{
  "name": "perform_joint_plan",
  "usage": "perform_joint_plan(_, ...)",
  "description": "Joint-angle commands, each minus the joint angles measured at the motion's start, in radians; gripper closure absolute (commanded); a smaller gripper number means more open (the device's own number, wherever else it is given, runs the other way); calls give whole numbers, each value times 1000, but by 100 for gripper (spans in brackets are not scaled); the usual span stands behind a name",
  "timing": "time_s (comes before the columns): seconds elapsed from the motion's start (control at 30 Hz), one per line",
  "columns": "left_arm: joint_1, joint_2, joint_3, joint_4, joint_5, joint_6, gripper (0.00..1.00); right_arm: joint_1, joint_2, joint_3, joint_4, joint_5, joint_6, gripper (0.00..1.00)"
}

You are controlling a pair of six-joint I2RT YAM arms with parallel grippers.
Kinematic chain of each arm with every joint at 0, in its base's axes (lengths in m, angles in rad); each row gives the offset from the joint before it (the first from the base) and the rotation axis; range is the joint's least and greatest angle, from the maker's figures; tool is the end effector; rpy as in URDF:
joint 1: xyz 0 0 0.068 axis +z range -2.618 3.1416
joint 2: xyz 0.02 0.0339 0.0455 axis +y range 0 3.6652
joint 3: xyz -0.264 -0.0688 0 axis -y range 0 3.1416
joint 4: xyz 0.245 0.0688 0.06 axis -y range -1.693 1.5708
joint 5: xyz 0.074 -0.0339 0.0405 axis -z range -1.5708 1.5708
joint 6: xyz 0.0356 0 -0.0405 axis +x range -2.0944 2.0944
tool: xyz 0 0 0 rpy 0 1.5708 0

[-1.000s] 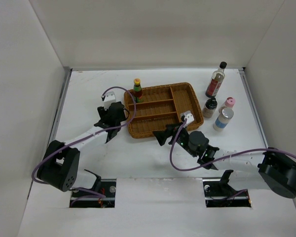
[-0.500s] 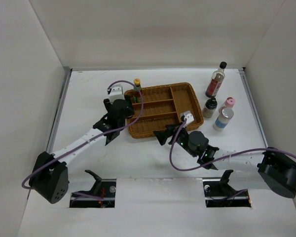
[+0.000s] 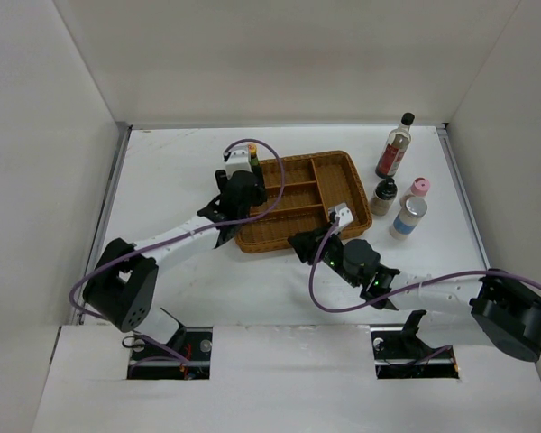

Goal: Organize the condiment bottles

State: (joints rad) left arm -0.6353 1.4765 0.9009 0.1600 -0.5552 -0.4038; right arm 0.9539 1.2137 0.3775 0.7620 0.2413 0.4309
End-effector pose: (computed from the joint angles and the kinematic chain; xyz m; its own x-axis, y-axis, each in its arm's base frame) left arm 0.2757 -0.1800 0.2512 -0.3445 -0.1609 -0.9249 -0.0209 0.9863 -0.1638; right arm 0.1485 0.1947 0.2112 -0.3122 0.2609 -0.9135 -0.5765 0.7123 0.4004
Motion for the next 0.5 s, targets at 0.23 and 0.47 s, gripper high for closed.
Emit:
perform_joint_plan(0.23,4,110,44,141,41,-1,62,-4,13,35,25,-14,-1,70)
perform_joint_plan(0.47,-11,76,-3,127,0,-10,25,1,10,44,25,-27,2,91)
